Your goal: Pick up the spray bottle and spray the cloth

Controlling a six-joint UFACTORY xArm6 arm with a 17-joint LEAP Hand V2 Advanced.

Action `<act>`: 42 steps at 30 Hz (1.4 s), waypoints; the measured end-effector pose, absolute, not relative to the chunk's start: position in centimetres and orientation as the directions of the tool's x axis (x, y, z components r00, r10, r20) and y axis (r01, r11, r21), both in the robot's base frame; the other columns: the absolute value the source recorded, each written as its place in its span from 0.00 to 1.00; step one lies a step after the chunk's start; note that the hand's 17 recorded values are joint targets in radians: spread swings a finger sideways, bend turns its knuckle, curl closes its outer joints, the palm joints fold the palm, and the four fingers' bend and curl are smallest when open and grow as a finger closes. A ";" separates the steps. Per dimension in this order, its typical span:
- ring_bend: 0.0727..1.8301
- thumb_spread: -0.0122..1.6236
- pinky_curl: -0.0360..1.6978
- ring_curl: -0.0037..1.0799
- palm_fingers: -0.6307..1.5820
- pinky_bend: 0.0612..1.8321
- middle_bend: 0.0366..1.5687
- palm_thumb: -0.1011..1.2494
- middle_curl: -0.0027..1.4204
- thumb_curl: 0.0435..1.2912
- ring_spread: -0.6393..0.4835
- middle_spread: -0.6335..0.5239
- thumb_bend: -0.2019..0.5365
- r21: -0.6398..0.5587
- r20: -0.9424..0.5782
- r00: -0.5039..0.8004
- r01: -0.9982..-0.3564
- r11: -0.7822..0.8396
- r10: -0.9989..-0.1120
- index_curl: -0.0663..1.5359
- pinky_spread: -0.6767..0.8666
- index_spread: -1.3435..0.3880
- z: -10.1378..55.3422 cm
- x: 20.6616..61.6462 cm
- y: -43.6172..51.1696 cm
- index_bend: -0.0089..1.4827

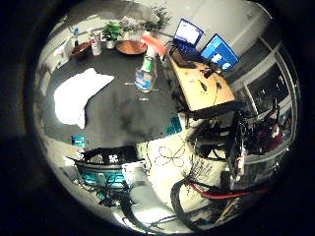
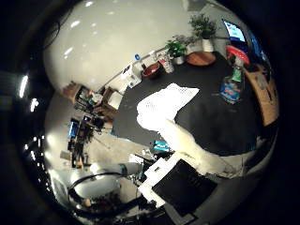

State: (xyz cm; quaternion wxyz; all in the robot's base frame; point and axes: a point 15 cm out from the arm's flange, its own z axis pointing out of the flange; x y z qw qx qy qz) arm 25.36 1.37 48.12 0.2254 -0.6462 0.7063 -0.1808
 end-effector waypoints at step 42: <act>0.22 0.62 0.12 0.22 0.33 0.63 0.10 0.23 0.22 0.21 0.90 0.79 0.23 -0.644 -0.317 -0.359 -0.598 0.477 -0.878 0.22 0.86 0.77 41.9 28.9 -17.5 0.11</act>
